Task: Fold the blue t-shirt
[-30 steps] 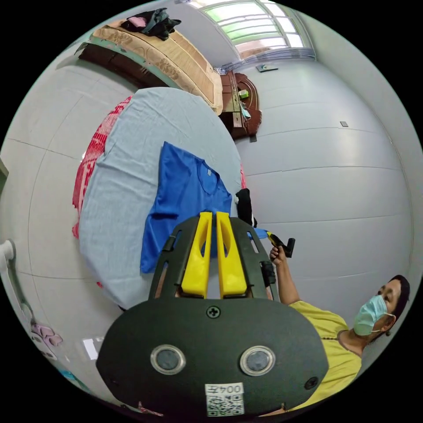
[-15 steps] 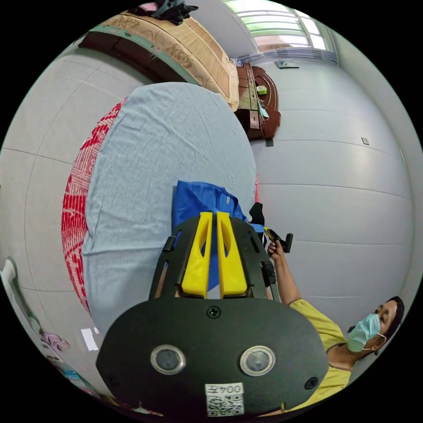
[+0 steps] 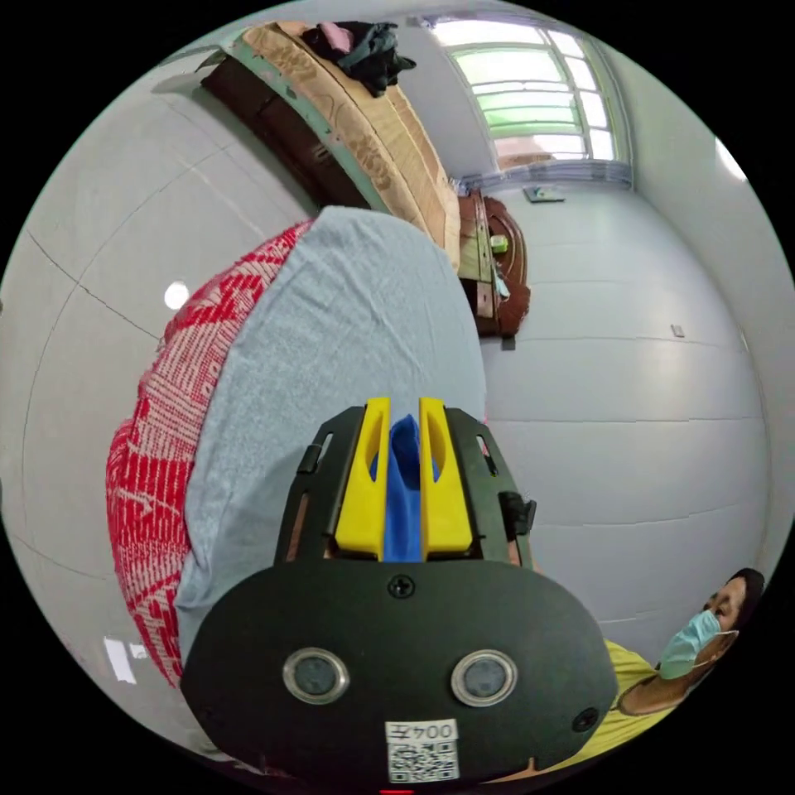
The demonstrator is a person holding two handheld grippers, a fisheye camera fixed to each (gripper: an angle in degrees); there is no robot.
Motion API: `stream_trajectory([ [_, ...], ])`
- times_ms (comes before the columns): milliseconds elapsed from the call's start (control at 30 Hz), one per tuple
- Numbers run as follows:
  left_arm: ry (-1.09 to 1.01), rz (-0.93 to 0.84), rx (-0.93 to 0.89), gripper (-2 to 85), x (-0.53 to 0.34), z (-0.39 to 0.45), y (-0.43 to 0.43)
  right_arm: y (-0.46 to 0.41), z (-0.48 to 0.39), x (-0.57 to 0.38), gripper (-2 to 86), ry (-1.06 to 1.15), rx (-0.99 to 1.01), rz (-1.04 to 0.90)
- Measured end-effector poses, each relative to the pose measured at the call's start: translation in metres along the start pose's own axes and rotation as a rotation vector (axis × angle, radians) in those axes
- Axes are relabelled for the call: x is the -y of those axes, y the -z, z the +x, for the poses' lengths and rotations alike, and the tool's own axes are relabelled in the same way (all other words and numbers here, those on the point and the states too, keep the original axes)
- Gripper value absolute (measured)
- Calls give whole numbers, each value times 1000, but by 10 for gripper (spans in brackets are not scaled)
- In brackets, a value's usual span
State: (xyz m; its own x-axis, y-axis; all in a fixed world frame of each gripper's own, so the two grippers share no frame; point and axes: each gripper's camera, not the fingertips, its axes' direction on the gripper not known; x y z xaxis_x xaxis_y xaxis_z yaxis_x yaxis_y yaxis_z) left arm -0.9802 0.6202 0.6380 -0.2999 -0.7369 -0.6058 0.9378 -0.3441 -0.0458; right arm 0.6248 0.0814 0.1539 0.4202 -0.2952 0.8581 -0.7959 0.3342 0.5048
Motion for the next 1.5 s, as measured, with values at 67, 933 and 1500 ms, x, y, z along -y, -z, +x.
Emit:
stream_trajectory([
  [67, -31, 3, 2, 33, -10, 3, 4, 21, 9, -10, 129, 34, -3, 21],
  [933, -625, -293, 462, 103, -293, 31, -13, 72, 151, -296, 110, 301, -2, -335],
  [1500, -507, -339, 327, 11, -266, 31, -18, 108, 221, -318, 4, 8, 98, -289],
])
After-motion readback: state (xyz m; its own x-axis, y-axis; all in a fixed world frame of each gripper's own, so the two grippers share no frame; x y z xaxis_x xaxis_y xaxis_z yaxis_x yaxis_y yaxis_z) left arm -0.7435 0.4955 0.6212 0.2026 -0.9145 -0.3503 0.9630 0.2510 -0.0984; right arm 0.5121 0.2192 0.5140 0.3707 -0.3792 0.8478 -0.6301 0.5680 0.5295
